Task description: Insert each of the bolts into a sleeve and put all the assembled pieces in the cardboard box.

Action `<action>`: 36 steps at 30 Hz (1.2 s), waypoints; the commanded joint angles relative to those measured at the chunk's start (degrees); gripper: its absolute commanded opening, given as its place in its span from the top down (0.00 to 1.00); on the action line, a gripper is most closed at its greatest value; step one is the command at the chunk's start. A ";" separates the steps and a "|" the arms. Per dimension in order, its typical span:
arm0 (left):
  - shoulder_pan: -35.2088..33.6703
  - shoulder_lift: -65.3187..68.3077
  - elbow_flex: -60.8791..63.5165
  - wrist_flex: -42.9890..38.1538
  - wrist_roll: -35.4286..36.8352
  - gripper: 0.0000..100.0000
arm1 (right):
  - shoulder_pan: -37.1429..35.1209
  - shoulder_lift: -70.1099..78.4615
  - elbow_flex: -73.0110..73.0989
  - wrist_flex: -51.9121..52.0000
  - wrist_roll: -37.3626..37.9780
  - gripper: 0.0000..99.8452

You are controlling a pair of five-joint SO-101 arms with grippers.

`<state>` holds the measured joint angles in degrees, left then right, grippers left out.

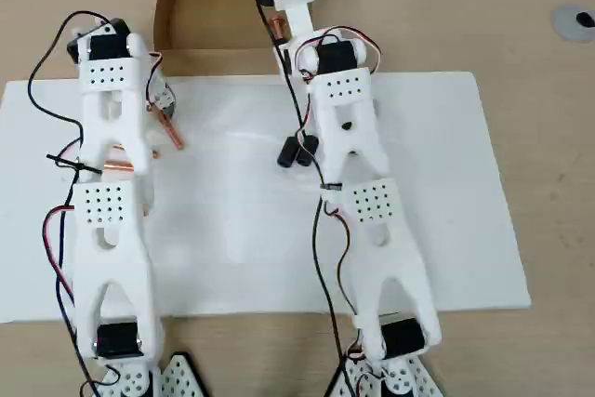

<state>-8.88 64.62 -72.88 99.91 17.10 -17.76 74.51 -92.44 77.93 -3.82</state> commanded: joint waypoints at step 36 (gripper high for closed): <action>2.64 -13.93 -20.57 0.79 -6.86 1.00 | -3.82 -24.04 -3.03 14.15 -4.40 0.80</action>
<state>-7.03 58.99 -92.40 100.35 10.51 -20.66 57.54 -92.44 88.66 -5.14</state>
